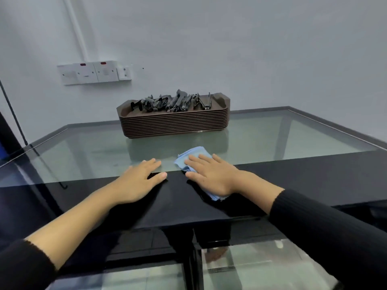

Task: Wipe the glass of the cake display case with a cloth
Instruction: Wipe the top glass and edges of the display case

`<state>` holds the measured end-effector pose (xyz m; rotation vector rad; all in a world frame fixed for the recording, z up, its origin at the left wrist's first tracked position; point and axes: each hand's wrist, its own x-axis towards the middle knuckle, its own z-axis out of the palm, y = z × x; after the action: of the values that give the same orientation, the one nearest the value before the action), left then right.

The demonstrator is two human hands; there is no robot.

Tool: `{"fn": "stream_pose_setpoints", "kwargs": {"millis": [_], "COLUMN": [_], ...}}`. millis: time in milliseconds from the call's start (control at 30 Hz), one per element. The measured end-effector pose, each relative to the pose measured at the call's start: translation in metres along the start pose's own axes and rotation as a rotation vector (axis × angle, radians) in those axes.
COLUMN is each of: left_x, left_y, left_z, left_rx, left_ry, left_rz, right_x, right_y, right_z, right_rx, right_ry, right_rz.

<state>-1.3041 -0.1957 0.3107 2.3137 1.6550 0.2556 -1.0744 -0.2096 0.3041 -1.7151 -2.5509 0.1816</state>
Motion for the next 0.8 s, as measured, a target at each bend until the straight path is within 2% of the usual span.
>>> {"fn": "stream_pose_setpoints", "kwargs": {"millis": [100, 200, 300, 367, 467, 500, 567, 667, 733, 800], "left_x": [-0.024, -0.038, -0.038, -0.037, -0.038, -0.039, -0.041, -0.042, -0.042, -0.043], "left_y": [-0.003, -0.003, 0.002, 0.004, 0.004, 0.003, 0.003, 0.003, 0.005, 0.008], "left_z": [0.004, 0.012, 0.016, 0.017, 0.017, 0.017, 0.016, 0.017, 0.017, 0.018], "left_rx": [0.027, 0.062, 0.064, 0.059, 0.046, 0.043, 0.033, 0.015, 0.013, 0.010], "left_ry": [-0.029, 0.010, 0.046, 0.055, 0.056, 0.056, 0.060, 0.080, 0.104, 0.125], "left_rz": [0.048, 0.048, 0.026, 0.014, 0.012, 0.014, 0.016, 0.018, 0.012, 0.006], "right_x": [-0.048, -0.068, -0.044, -0.032, -0.054, -0.070, -0.102, -0.122, -0.113, -0.088], "right_y": [0.050, 0.099, 0.085, 0.051, 0.012, 0.010, 0.028, 0.089, 0.113, 0.106], "right_z": [-0.004, -0.008, 0.001, 0.003, 0.007, 0.006, 0.001, -0.013, -0.016, -0.010], "right_rx": [0.059, 0.045, 0.000, 0.005, 0.010, 0.026, 0.083, 0.108, 0.050, -0.008], "right_ry": [0.018, 0.136, 0.187, 0.164, 0.144, 0.122, 0.050, 0.021, 0.100, 0.161], "right_rz": [0.137, 0.489, 0.703, 0.647, 0.325, 0.230, 0.163, 0.354, 0.536, 0.633]}}
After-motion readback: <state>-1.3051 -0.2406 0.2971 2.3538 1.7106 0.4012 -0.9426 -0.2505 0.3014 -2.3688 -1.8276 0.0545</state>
